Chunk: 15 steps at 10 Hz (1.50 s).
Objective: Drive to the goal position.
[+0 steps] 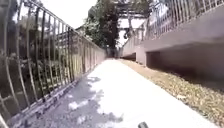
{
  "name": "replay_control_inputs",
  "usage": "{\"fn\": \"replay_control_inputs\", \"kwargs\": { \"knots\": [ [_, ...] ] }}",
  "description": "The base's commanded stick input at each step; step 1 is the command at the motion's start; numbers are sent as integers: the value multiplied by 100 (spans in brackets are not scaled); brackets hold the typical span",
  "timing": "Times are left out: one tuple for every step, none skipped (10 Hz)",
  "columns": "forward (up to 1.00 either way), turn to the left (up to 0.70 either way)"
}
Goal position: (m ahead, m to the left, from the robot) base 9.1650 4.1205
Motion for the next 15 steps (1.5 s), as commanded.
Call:
{"fn": "replay_control_inputs", "kwargs": {
  "knots": [
    [50,0],
    [50,0],
    [50,0],
    [50,0],
    [50,0],
    [50,0],
    [50,0],
    [50,0],
    [50,0],
    [50,0],
    [50,0],
    [50,0],
    [50,0],
    [50,0],
    [50,0]
  ]
}}
